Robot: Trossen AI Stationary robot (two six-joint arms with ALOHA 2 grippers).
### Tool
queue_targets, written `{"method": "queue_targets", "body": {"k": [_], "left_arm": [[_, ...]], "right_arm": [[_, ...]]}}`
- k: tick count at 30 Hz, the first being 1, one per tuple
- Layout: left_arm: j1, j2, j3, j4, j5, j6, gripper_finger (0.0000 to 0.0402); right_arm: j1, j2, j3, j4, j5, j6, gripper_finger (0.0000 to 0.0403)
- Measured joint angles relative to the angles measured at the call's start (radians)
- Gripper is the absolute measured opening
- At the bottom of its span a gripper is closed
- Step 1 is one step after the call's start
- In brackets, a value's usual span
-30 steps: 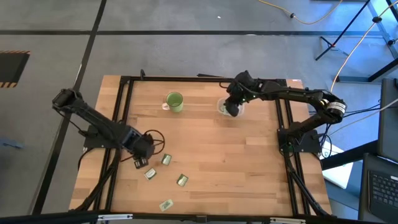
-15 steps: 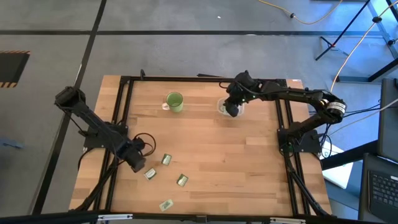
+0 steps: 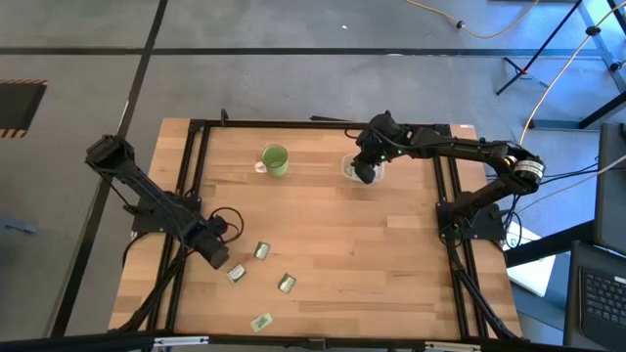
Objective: Pick and place items into bin
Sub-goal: Put the white stevia packet into the transparent bin
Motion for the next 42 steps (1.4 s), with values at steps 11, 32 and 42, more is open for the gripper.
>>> {"method": "queue_targets", "body": {"k": [11,32,42], "left_arm": [[0.001,0.012,-0.002,0.010,0.022,0.005,0.0030],[0.160,0.016,0.224,-0.029,-0.528,0.535,0.0003],[0.343,0.014,0.266,0.438,-1.125,1.131,0.0002]], "right_arm": [[0.000,0.000,0.000,0.002,0.000,-0.001,0.0118],[0.182,-0.022,0.000,0.289,-0.111,-0.193,0.0118],[0.465,-0.022,0.000,0.537,0.133,-0.341,0.0118]]}}
